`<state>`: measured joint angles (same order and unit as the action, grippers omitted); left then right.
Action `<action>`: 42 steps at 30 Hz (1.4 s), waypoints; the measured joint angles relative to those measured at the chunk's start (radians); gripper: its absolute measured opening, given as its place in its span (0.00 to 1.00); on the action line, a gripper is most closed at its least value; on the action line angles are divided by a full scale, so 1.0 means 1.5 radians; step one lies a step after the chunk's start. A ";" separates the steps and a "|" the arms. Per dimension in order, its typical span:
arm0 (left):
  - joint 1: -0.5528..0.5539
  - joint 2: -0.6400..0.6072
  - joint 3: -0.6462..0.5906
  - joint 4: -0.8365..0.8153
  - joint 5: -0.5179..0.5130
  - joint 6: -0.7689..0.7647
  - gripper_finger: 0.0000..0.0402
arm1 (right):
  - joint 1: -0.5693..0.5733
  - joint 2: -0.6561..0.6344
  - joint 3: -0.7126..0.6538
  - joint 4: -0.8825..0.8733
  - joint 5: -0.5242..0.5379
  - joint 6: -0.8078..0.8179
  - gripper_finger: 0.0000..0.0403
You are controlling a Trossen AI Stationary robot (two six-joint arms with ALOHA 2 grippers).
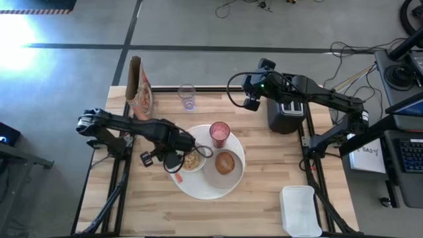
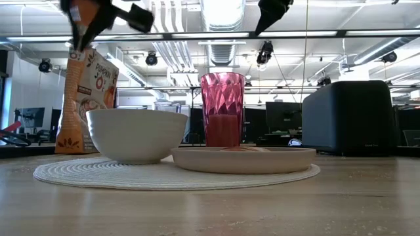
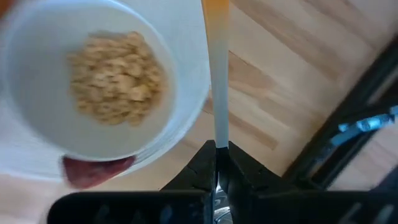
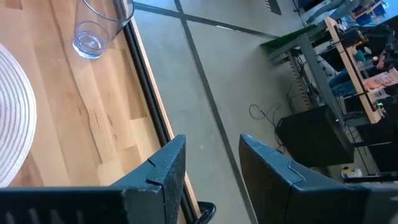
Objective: Arrange a breakfast setting
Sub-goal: Move the orange spoon to the middle left of the table
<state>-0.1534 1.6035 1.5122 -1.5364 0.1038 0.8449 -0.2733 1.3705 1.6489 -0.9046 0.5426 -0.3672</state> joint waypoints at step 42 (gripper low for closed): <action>-0.020 -0.003 -0.331 0.319 -0.161 0.275 0.01 | 0.000 0.000 0.000 0.003 0.000 0.000 0.34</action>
<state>-0.1827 1.5990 1.0163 -1.0579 -0.1371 1.2576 -0.2733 1.3708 1.6485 -0.9005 0.5423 -0.3673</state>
